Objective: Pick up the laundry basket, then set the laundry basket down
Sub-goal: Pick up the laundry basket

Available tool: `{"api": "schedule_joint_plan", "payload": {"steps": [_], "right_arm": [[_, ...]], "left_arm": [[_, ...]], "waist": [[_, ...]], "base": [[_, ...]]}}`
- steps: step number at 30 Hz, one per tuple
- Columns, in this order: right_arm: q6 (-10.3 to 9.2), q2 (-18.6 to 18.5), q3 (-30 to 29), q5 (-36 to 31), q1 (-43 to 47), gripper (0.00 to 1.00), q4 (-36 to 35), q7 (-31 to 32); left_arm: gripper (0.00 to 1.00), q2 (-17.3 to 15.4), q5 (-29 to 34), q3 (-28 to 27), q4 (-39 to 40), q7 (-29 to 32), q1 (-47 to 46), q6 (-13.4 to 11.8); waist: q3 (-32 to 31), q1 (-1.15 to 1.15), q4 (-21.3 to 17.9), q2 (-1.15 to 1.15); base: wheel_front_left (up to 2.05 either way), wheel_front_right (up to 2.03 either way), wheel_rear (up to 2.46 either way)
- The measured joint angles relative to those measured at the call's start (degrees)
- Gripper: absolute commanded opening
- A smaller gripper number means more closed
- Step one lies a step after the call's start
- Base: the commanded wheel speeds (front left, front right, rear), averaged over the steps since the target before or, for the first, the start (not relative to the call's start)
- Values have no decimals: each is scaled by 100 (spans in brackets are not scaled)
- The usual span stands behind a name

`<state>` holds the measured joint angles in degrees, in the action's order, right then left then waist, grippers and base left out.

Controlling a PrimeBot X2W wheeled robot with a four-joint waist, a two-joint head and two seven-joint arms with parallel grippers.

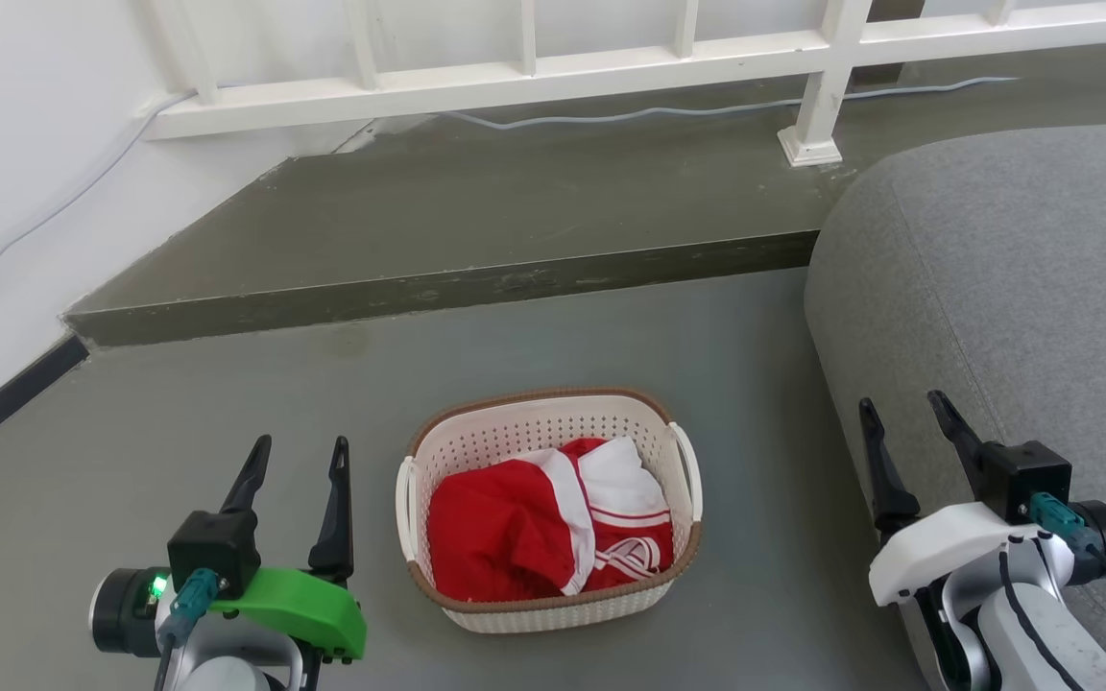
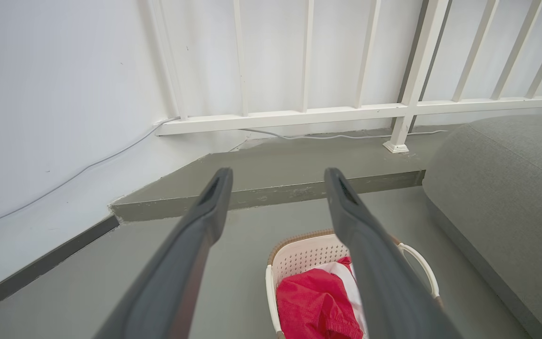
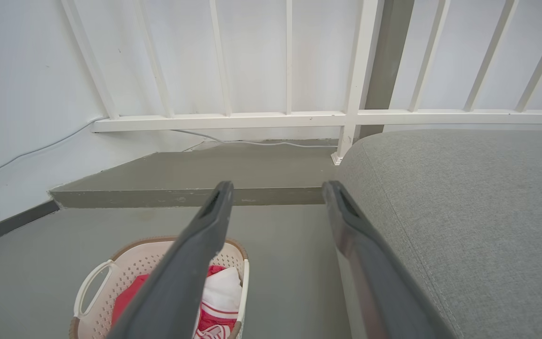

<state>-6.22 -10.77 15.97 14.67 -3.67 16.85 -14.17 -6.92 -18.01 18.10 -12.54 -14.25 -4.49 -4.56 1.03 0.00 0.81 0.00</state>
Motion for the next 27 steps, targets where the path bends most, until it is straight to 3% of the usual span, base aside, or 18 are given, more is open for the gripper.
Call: {"api": "schedule_joint_plan", "payload": {"steps": [27], "right_arm": [[1, 108, 14, 11, -328, 100, 11, 0]], "left_arm": [[100, 51, -94, -79, 153, 0, -115, 53]], "waist": [[808, 0, -63, 0]], "base": [[0, 0, 0]]}}
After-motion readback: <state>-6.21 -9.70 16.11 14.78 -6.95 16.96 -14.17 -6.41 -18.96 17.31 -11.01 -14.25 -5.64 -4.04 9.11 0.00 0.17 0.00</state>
